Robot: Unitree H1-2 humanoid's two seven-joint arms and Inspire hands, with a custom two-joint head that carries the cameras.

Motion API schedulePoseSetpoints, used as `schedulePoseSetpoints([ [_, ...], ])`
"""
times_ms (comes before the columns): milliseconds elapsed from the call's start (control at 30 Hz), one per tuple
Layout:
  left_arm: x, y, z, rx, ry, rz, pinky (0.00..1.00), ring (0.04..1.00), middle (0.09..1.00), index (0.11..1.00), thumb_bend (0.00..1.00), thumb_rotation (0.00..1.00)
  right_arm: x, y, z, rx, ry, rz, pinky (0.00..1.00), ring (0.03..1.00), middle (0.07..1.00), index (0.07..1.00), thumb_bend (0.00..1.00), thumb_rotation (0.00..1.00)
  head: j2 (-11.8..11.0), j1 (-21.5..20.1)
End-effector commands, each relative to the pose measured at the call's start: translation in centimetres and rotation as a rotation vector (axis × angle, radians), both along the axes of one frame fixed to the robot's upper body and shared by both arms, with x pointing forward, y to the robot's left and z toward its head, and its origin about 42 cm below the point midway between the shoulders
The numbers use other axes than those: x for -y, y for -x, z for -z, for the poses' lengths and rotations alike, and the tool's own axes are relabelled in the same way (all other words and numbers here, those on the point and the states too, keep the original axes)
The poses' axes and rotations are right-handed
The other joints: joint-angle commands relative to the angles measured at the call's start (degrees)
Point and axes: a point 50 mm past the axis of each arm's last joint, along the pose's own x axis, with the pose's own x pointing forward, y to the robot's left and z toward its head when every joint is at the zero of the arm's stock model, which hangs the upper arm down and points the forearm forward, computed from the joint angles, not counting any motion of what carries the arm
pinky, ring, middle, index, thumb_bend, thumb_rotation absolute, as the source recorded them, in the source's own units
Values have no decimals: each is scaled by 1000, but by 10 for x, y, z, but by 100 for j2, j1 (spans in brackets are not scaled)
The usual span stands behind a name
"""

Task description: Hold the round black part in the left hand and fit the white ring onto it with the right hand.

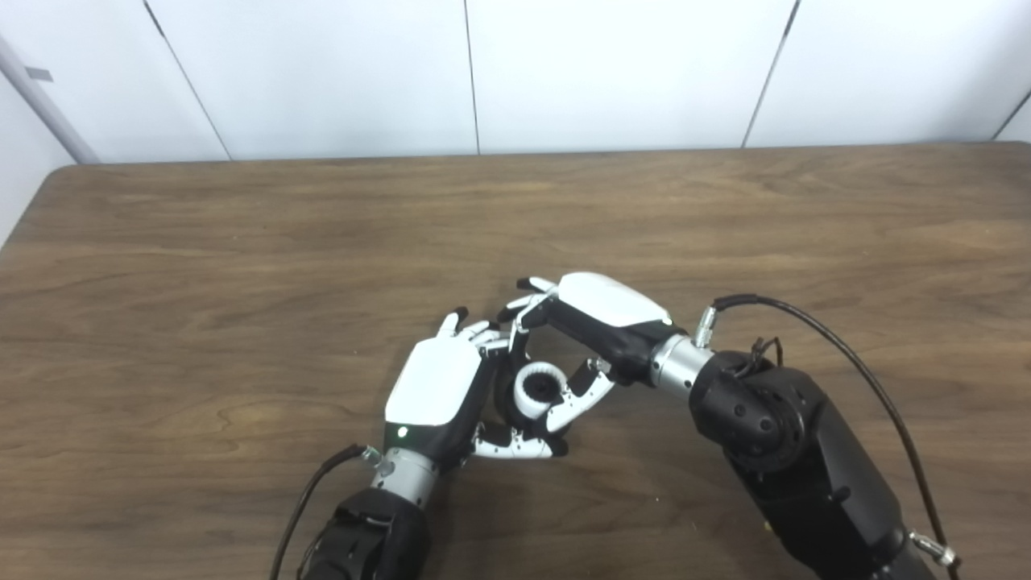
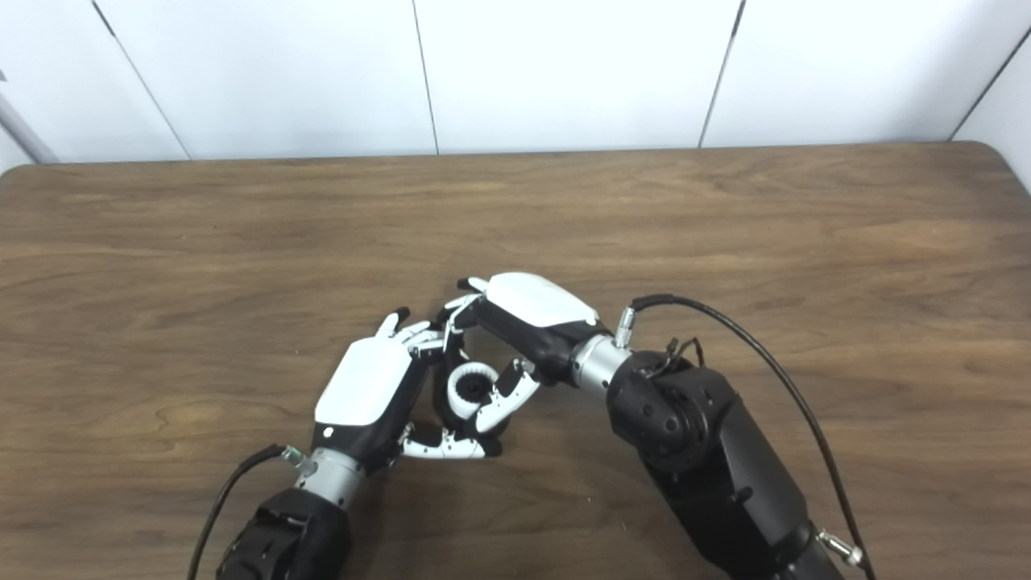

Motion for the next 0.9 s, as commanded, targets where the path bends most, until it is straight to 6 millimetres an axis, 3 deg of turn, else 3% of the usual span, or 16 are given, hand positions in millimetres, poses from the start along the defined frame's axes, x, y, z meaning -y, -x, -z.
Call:
schedulePoseSetpoints([
  [0, 4, 3, 6, -36, -2, 25, 1000, 874, 760, 484, 521, 50, 2, -5, -10, 59, -13, 20, 933, 984, 847, 484, 523, 135, 2, 8],
  [867, 5, 3, 6, -24, -23, 27, 998, 862, 758, 486, 521, 53, 3, -6, -13, 79, -16, 14, 915, 979, 875, 492, 524, 153, 2, 8],
])
